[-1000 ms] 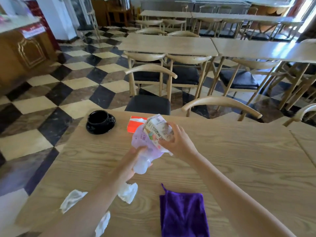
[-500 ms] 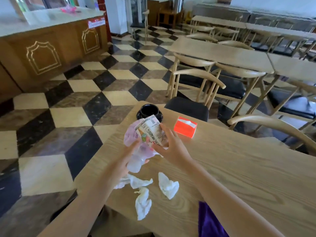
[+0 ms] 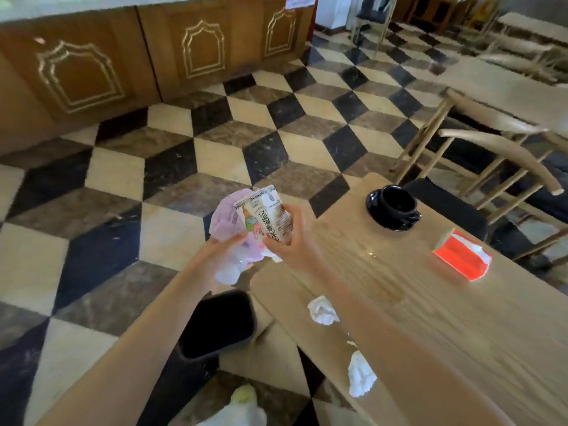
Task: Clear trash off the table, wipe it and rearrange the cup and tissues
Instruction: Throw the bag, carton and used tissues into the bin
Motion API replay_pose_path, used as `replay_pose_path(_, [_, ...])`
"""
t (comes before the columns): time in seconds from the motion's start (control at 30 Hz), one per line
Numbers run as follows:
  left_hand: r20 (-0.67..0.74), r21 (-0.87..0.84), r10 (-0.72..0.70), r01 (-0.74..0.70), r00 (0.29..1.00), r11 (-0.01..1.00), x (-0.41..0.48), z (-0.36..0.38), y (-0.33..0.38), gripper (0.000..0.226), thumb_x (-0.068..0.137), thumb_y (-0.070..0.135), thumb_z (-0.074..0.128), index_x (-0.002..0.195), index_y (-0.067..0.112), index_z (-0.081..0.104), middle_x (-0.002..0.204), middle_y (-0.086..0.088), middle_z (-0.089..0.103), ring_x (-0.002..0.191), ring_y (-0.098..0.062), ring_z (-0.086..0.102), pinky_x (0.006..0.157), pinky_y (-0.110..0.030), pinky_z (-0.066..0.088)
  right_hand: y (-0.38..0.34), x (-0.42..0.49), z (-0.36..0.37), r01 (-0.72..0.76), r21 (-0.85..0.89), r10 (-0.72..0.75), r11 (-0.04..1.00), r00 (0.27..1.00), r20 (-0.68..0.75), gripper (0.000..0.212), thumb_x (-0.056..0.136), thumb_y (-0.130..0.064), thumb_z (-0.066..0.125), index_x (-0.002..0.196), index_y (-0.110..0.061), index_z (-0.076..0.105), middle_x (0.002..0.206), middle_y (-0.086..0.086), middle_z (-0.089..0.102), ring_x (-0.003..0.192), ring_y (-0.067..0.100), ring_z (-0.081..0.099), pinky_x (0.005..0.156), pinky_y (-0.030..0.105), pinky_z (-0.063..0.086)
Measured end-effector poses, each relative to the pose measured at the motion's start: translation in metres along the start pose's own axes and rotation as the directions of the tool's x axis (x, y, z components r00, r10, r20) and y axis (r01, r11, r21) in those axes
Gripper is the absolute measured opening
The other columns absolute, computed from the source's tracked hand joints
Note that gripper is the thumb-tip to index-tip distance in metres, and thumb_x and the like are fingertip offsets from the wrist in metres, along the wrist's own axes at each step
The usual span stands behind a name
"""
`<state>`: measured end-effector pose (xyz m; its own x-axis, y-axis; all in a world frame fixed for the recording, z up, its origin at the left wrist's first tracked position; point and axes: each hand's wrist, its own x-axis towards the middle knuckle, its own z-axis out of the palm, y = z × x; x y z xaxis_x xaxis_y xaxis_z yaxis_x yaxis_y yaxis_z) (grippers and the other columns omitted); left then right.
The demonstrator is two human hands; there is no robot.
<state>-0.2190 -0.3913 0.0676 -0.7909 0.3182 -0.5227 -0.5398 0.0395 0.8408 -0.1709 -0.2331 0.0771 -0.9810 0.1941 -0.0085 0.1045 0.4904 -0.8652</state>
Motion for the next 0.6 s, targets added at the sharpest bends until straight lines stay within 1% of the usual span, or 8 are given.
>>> replay_pose_path(0.07, [-0.083,-0.007,-0.023,0.022,0.996,1.000,0.003,-0.038,-0.006,0.031,0.084,0.027,0.064,0.109,0.009,0.058,0.093,-0.014,0.065,0.060,-0.019,0.067,0.048,-0.027,0.054,-0.006,0.011,0.037,-0.038,0.042,0.034,0.998,0.996,0.080,0.067,0.078,-0.020,0.071,0.132,-0.013,0.032,0.124,0.011,0.047,0.108,0.028,0.054,0.087,0.041,0.051])
replay_pose_path(0.1, [-0.107,-0.022,-0.045,0.043,0.993,0.999,0.004,-0.058,-0.013,0.032,0.084,0.028,0.065,0.110,0.010,0.058,0.095,-0.015,0.065,0.062,-0.021,0.066,0.045,-0.026,0.052,-0.007,0.015,0.055,-0.062,0.053,0.056,0.997,0.992,0.114,0.068,0.078,-0.020,0.071,0.133,-0.013,0.031,0.125,0.013,0.047,0.110,0.028,0.053,0.089,0.042,0.050])
replay_pose_path(0.23, [-0.218,-0.071,-0.153,0.141,0.964,0.987,0.004,-0.121,-0.055,0.038,0.082,0.030,0.066,0.112,0.009,0.058,0.086,-0.010,0.067,0.065,-0.020,0.065,0.055,-0.029,0.053,0.000,0.017,0.126,-0.145,0.075,0.119,0.987,0.954,0.276,0.068,0.079,-0.022,0.070,0.134,-0.012,0.032,0.128,0.011,0.047,0.114,0.023,0.051,0.095,0.040,0.048])
replay_pose_path(0.27, [-0.234,-0.095,-0.189,0.172,0.954,0.981,0.004,-0.133,-0.069,0.041,0.082,0.031,0.067,0.115,0.009,0.057,0.091,-0.013,0.068,0.072,-0.023,0.065,0.065,-0.033,0.055,0.006,0.016,0.142,-0.171,0.066,0.141,0.983,0.934,0.328,0.069,0.079,-0.023,0.070,0.135,-0.012,0.031,0.130,0.010,0.047,0.116,0.024,0.051,0.097,0.043,0.048])
replay_pose_path(0.33, [-0.232,-0.127,-0.256,0.232,0.938,0.964,0.005,-0.151,-0.098,0.049,0.081,0.032,0.067,0.123,0.010,0.054,0.113,-0.019,0.064,0.097,-0.032,0.062,0.090,-0.044,0.047,0.022,0.015,0.172,-0.224,0.049,0.184,0.973,0.892,0.413,0.069,0.080,-0.025,0.070,0.136,-0.012,0.031,0.131,0.010,0.046,0.118,0.025,0.050,0.098,0.045,0.047])
replay_pose_path(0.37, [-0.234,-0.143,-0.283,0.255,0.930,0.956,0.007,-0.159,-0.113,0.051,0.081,0.032,0.068,0.124,0.010,0.053,0.118,-0.020,0.062,0.106,-0.034,0.059,0.096,-0.045,0.044,0.032,0.015,0.186,-0.244,0.032,0.205,0.969,0.871,0.446,0.068,0.080,-0.025,0.069,0.135,-0.012,0.031,0.131,0.008,0.047,0.118,0.025,0.050,0.099,0.045,0.046])
replay_pose_path(0.5, [-0.250,-0.218,-0.353,0.303,0.902,0.928,0.026,-0.175,-0.171,0.050,0.081,0.029,0.068,0.125,0.010,0.053,0.117,-0.017,0.063,0.109,-0.031,0.060,0.091,-0.041,0.049,0.083,0.011,0.235,-0.380,0.022,0.326,0.925,0.822,0.468,0.063,0.079,-0.023,0.070,0.131,-0.012,0.036,0.112,-0.006,0.052,0.110,0.019,0.052,0.088,0.029,0.045])
replay_pose_path(0.6, [-0.245,-0.240,-0.385,0.329,0.890,0.913,0.055,-0.184,-0.218,0.044,0.083,0.025,0.066,0.123,0.011,0.054,0.111,-0.014,0.067,0.102,-0.029,0.064,0.085,-0.039,0.052,0.136,0.007,0.272,-0.499,-0.019,0.455,0.866,0.772,0.444,0.068,0.080,-0.024,0.068,0.137,-0.013,0.032,0.129,0.003,0.050,0.105,0.013,0.049,0.084,0.024,0.043])
